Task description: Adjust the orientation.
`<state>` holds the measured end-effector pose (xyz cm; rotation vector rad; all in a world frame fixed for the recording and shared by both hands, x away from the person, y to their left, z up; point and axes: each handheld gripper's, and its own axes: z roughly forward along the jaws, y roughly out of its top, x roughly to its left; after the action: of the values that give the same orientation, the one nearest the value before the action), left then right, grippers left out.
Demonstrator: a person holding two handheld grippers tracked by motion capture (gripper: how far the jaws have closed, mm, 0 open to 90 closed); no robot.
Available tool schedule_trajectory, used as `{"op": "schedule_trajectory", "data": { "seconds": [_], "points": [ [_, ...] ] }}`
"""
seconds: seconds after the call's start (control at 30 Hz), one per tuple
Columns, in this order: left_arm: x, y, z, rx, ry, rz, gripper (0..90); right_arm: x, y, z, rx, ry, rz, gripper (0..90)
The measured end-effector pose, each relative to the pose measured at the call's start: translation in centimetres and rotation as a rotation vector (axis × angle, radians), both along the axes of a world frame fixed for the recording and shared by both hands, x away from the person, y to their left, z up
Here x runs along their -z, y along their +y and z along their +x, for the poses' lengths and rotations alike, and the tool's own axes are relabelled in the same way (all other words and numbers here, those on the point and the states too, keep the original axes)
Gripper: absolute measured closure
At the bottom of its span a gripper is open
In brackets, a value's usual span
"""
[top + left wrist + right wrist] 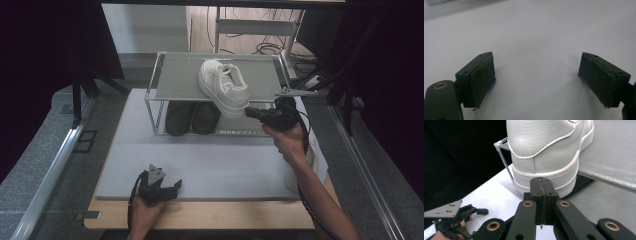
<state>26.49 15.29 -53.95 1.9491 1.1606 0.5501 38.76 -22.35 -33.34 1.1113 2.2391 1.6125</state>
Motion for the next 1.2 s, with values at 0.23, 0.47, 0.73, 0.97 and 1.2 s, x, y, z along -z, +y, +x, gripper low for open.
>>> {"op": "schedule_trajectory", "data": {
  "seconds": [0.23,0.47,0.73,0.97,1.2],
  "points": [
    [0.0,0.0,0.0,0.0,0.0,0.0,13.6,0.1,0.8,0.6,-0.011,0.006,0.001,90.0],
    [0.0,0.0,0.0,-0.001,0.0,-0.002,13.7,0.3,2.9,2.0,-0.024,0.013,0.003,90.0],
    [0.0,0.0,0.0,-0.001,0.0,-0.002,13.6,0.5,4.8,3.4,-0.028,0.025,-0.002,90.0],
    [0.0,0.0,0.0,0.0,0.001,-0.002,13.6,0.6,6.6,4.7,-0.025,0.031,-0.012,90.0],
    [0.0,0.0,0.0,0.0,0.0,-0.001,13.6,0.8,8.7,5.9,-0.027,0.031,-0.01,90.0]
  ]
}}
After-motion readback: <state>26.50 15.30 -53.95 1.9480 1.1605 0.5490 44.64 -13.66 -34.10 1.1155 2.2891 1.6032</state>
